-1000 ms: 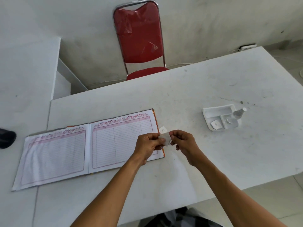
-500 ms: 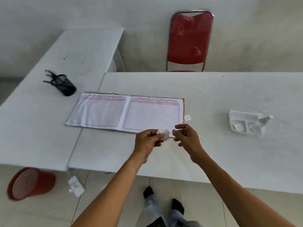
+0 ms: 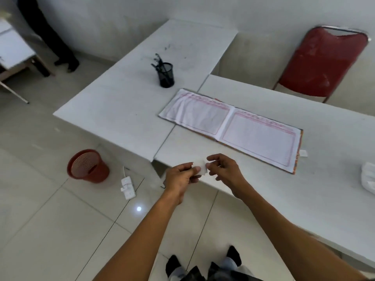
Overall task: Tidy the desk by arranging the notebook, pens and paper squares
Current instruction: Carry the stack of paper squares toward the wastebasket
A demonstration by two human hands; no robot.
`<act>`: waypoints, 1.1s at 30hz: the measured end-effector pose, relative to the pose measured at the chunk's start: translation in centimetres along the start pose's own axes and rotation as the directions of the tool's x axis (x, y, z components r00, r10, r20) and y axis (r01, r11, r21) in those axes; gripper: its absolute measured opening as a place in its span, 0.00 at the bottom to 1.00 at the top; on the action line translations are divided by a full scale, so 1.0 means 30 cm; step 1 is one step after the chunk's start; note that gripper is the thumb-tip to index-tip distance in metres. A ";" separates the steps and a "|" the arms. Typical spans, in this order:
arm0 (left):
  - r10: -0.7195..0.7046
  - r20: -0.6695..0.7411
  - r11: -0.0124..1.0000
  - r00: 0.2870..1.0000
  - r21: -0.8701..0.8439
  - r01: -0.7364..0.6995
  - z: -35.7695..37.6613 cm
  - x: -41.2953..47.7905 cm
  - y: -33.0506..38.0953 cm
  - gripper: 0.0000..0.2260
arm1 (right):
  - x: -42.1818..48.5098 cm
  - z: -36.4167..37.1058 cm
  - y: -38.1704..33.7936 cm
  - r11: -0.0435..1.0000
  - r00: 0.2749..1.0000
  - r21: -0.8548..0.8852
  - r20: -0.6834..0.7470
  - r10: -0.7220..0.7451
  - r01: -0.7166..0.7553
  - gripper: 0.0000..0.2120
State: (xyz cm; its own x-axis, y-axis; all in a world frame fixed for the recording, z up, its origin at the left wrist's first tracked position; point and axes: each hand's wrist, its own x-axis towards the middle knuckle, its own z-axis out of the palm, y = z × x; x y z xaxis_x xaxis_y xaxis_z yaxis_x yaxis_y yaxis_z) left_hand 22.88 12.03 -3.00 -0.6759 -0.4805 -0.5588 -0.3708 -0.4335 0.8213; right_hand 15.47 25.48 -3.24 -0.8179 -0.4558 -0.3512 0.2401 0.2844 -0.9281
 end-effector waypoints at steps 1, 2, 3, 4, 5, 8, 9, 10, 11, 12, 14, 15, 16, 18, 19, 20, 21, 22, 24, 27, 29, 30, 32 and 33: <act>-0.003 -0.013 1.000 1.000 -0.021 0.003 -0.068 -0.002 -0.003 0.10 | -0.005 0.073 -0.007 1.000 1.000 -0.014 0.030 -0.006 0.006 0.06; -0.001 -0.024 0.999 1.000 -0.042 0.000 -0.139 -0.004 -0.003 0.10 | -0.010 0.150 -0.011 1.000 0.998 -0.026 0.059 -0.011 0.013 0.05; -0.002 -0.035 0.998 0.999 -0.056 0.000 -0.196 -0.006 -0.003 0.10 | -0.016 0.214 -0.014 0.999 0.997 -0.031 0.080 -0.015 0.017 0.05; -0.006 -0.055 0.997 0.998 -0.075 0.002 -0.277 -0.004 -0.001 0.10 | -0.016 0.300 -0.018 0.999 0.995 -0.033 0.102 -0.021 0.024 0.05; -0.007 -0.066 0.996 0.998 -0.091 0.001 -0.328 0.000 0.002 0.09 | -0.017 0.353 -0.020 0.999 0.994 -0.034 0.104 -0.021 0.025 0.06; -0.011 -0.095 0.990 0.995 -0.139 -0.002 -0.523 0.015 0.012 0.07 | -0.009 0.558 -0.031 1.000 0.994 -0.021 0.113 -0.007 0.009 0.07; -0.014 -0.100 0.988 0.995 -0.153 -0.002 -0.556 0.014 0.017 0.07 | -0.005 0.596 -0.032 1.000 0.993 -0.021 0.115 -0.002 0.005 0.07; -0.022 -0.123 0.986 0.992 -0.165 0.001 -0.630 0.012 0.018 0.07 | -0.004 0.672 -0.033 1.000 0.990 -0.025 0.141 0.007 -0.004 0.06; -0.028 -0.137 0.985 0.990 -0.174 0.004 -0.675 0.010 0.021 0.07 | -0.005 0.721 -0.034 0.999 0.988 -0.033 0.154 0.020 -0.015 0.07; -0.038 -0.149 0.982 0.988 -0.188 0.009 -0.722 0.005 0.028 0.08 | -0.005 0.773 -0.037 0.999 0.986 -0.035 0.165 0.032 -0.027 0.08; -0.053 -0.183 0.977 0.982 -0.211 0.013 -0.829 0.020 0.044 0.09 | 0.011 0.887 -0.055 0.998 0.979 -0.046 0.195 0.051 -0.043 0.08; -0.056 -0.195 0.976 0.979 -0.220 0.012 -0.873 0.031 0.049 0.10 | 0.022 0.932 -0.064 0.997 0.977 -0.053 0.206 0.061 -0.051 0.08; -0.060 -0.202 0.975 0.978 -0.223 0.014 -0.902 0.040 0.054 0.11 | 0.033 0.963 -0.071 0.997 0.976 -0.057 0.210 0.061 -0.051 0.08; -0.057 -0.223 0.974 0.973 -0.226 0.005 -0.967 0.063 0.058 0.11 | 0.064 1.035 -0.083 0.995 0.970 -0.078 0.233 0.074 -0.057 0.08; -0.049 -0.241 0.975 0.969 -0.222 -0.006 -1.003 0.080 0.060 0.11 | 0.086 1.079 -0.087 0.994 0.964 -0.083 0.250 0.086 -0.067 0.07; -0.039 -0.260 0.977 0.965 -0.213 -0.018 -1.023 0.087 0.064 0.10 | 0.099 1.105 -0.088 0.993 0.961 -0.088 0.260 0.094 -0.073 0.07; -0.036 -0.288 0.976 0.957 -0.215 -0.027 -1.060 0.112 0.073 0.09 | 0.127 1.152 -0.093 0.992 0.956 -0.092 0.275 0.108 -0.085 0.06; -0.032 -0.308 0.976 0.951 -0.213 -0.036 -1.083 0.128 0.079 0.09 | 0.147 1.181 -0.096 0.991 0.953 -0.092 0.280 0.116 -0.094 0.06; -0.030 -0.341 0.978 0.939 -0.204 -0.043 -1.136 0.180 0.099 0.08 | 0.207 1.250 -0.103 0.990 0.945 -0.097 0.300 0.128 -0.104 0.06; -0.056 -0.392 0.977 0.918 -0.213 -0.032 -1.225 0.257 0.134 0.07 | 0.304 1.367 -0.122 0.984 0.924 -0.131 0.347 0.162 -0.123 0.06; -0.067 -0.425 0.979 0.903 -0.203 -0.022 -1.284 0.311 0.180 0.09 | 0.367 1.446 -0.156 0.980 0.916 -0.137 0.357 0.182 -0.141 0.07; -0.060 -0.442 0.980 0.895 -0.195 -0.031 -1.325 0.353 0.205 0.09 | 0.411 1.496 -0.175 0.981 0.913 -0.135 0.364 0.182 -0.142 0.07; -0.045 -0.475 0.982 0.879 -0.183 -0.049 -1.401 0.436 0.255 0.09 | 0.498 1.592 -0.207 0.981 0.909 -0.142 0.377 0.178 -0.133 0.07; -0.050 -0.490 0.984 0.870 -0.175 -0.042 -1.444 0.482 0.272 0.09 | 0.541 1.646 -0.212 0.977 0.907 -0.161 0.375 0.189 -0.137 0.07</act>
State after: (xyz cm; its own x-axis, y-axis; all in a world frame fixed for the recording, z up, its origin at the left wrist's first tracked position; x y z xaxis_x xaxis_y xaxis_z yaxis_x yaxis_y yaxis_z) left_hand 37.67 -31.47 -9.35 -0.2573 -0.7704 -0.5834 -0.2245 -0.5395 0.8115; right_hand 26.49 -25.37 -9.12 -0.5004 -0.6764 -0.5405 0.2625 0.4763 -0.8392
